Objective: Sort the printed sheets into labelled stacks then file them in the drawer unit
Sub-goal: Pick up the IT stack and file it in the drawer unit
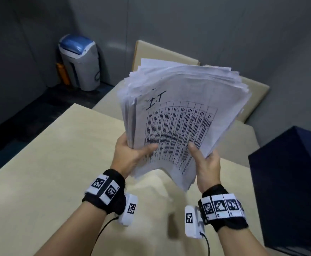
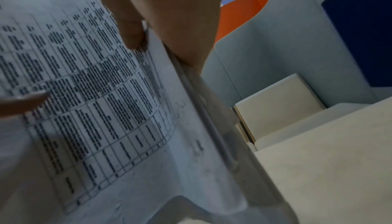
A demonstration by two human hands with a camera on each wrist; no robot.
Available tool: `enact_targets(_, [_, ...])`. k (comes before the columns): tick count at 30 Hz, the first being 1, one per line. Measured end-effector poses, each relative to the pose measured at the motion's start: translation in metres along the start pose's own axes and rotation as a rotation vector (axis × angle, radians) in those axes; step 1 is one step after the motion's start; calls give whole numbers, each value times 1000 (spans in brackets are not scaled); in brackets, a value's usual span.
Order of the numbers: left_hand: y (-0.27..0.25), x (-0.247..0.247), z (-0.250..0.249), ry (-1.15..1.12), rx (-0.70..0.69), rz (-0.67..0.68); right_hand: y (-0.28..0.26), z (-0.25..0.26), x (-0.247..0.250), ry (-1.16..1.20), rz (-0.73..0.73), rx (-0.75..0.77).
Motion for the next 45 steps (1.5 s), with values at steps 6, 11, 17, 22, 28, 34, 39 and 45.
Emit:
enact_targets(6, [-28,-45,-19,-8,-234,30,-33,-17,49,132,-16,-2])
enact_targets(11, [-36,-50,-25,-18,-288,36,-44,-21,64,218,-43,5])
enact_targets(17, [-15,-38,-16,-14,-190,121,-51,29,78,-20,-209,186])
enact_targets(22, [-7,-31,5,35,-75,168,-41,83,80,-262,-244,439])
enact_targets(28, [-2,-28,22,56,-9,201,-45,65,82,-303,-309,407])
enact_targets(34, [2,-29,35,64,63,243,-49,80,62,-619,-126,588])
enact_targets(39, [5,-27,38,61,71,235,-46,80,60,-834,-98,629])
enact_targets(45, [10,-22,49,33,129,226,-43,86,67,-909,-113,633])
Point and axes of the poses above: each hand's wrist, its own y-axis towards the middle knuckle, its own x-axis out of the back of the hand, z = x × y, the point moved 8 cm from there along y, towards the middle knuckle, and after that the axes turned 15 degrees about -y, right-handed, at the moved point
